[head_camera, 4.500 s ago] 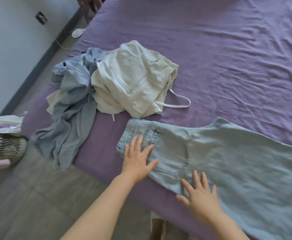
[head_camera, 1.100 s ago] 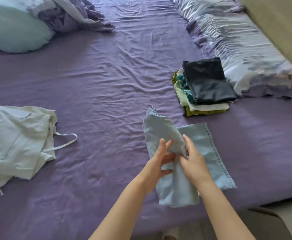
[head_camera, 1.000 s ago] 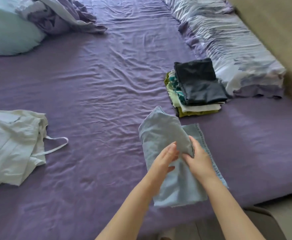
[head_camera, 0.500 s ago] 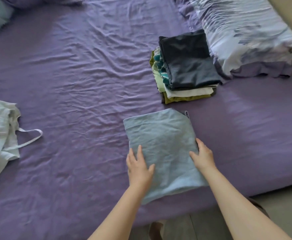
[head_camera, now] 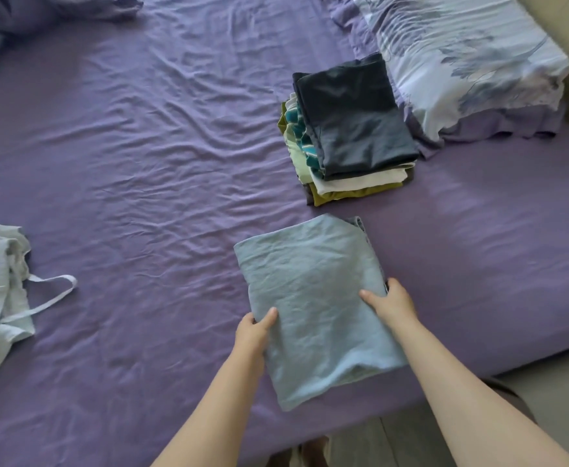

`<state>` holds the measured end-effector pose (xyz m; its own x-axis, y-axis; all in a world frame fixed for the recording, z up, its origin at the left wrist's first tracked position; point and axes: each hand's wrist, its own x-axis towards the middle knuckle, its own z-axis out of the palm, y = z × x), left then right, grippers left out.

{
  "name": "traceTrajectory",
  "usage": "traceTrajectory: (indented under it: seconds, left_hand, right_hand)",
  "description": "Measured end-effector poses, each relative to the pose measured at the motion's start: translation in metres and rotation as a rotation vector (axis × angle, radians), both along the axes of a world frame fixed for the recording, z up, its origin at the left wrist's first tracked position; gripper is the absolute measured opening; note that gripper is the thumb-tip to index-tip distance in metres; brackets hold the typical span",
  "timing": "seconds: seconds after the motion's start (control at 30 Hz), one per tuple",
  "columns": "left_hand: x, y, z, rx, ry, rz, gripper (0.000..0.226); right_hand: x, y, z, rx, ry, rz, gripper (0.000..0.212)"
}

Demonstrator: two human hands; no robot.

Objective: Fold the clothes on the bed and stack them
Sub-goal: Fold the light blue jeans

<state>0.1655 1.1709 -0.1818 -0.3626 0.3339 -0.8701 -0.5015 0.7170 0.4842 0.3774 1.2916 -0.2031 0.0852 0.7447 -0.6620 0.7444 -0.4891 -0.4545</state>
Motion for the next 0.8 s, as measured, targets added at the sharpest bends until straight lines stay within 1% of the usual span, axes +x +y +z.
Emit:
traceTrajectory:
  seconds: [0.07, 0.17, 0.37, 0.5, 0.63, 0.7, 0.8]
  left_hand:
    - [0.000, 0.000, 0.006, -0.010, 0.003, 0.001, 0.033]
    - [0.004, 0.004, 0.019, -0.009, -0.015, -0.043, 0.031]
    - [0.032, 0.025, 0.045, 0.059, -0.066, -0.246, 0.027]
    - [0.074, 0.057, 0.055, 0.110, -0.105, -0.331, 0.026]
    - [0.127, 0.094, 0.053, 0.141, -0.127, -0.389, 0.022]
    - [0.155, 0.115, 0.051, 0.152, -0.125, -0.397, 0.023]
    - [0.195, 0.146, 0.050, 0.156, -0.107, -0.389, 0.024]
  right_hand:
    - [0.000, -0.002, 0.007, 0.018, 0.045, -0.041, 0.036]
    - [0.006, -0.003, 0.022, 0.038, 0.035, -0.064, 0.040]
    - [0.048, 0.009, 0.059, 0.140, -0.023, -0.139, 0.043]
    - [0.095, 0.033, 0.078, 0.197, -0.059, -0.199, 0.038]
    - [0.149, 0.067, 0.081, 0.245, -0.065, -0.230, 0.034]
    - [0.177, 0.085, 0.080, 0.255, -0.078, -0.225, 0.032]
    - [0.217, 0.112, 0.078, 0.264, -0.104, -0.210, 0.035]
